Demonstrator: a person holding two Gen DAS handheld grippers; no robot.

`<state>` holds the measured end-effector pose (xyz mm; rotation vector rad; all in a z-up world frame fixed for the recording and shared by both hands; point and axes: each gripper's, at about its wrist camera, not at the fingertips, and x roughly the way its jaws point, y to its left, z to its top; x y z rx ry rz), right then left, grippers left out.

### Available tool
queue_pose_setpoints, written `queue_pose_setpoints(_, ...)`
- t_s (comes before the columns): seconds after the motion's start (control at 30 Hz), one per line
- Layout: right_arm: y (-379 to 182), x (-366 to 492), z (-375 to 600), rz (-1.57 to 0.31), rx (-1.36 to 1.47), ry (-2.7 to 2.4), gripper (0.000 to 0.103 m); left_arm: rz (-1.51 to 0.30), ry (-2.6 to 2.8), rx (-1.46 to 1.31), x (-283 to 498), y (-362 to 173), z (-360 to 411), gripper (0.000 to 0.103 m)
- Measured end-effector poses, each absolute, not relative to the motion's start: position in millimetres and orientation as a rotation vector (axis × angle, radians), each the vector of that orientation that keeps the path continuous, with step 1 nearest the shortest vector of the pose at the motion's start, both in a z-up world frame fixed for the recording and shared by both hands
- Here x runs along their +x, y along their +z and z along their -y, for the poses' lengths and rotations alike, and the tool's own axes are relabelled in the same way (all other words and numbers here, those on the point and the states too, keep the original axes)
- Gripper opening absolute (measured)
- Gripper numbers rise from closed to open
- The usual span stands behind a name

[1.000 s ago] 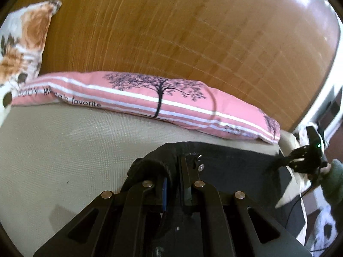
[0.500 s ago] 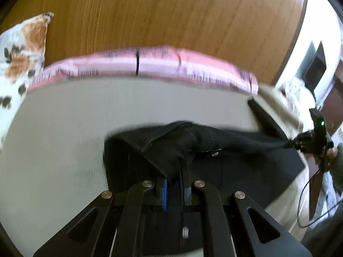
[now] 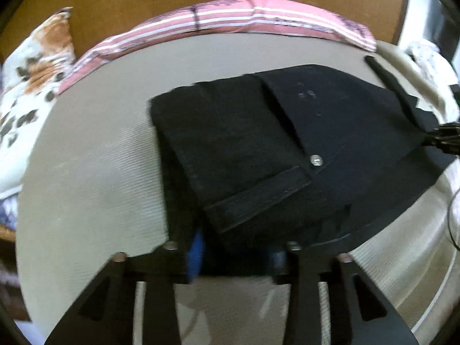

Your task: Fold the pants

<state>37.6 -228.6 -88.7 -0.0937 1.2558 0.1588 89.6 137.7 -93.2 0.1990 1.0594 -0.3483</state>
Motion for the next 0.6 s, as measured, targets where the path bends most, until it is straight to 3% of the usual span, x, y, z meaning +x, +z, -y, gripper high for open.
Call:
queue_pose_setpoints(0.07, -82.2, 31.3, 228.2, -1.241, -0.053, 0.155, 0.032, -1.080, -0.302, 0.142, 86.8, -88.0, -146.6, 0.053)
queue_pose_setpoints(0.13, -74.4, 25.2, 228.1, -1.220, -0.019, 0.133, 0.036, -1.118, -0.264, 0.047, 83.6, -82.3, -157.1, 0.053)
queue_pose_setpoints(0.47, -63.9, -4.2, 263.2, -1.151, 0.297, 0.110, 0.037, -1.243, -0.295, -0.501, 64.4, -95.1, -175.4, 0.053)
queue_pose_setpoints(0.6, -72.6, -3.9, 275.4, -1.154, 0.360, 0.088, 0.039, -1.210, -0.274, -0.637, 71.7, -96.4, -176.7, 0.053)
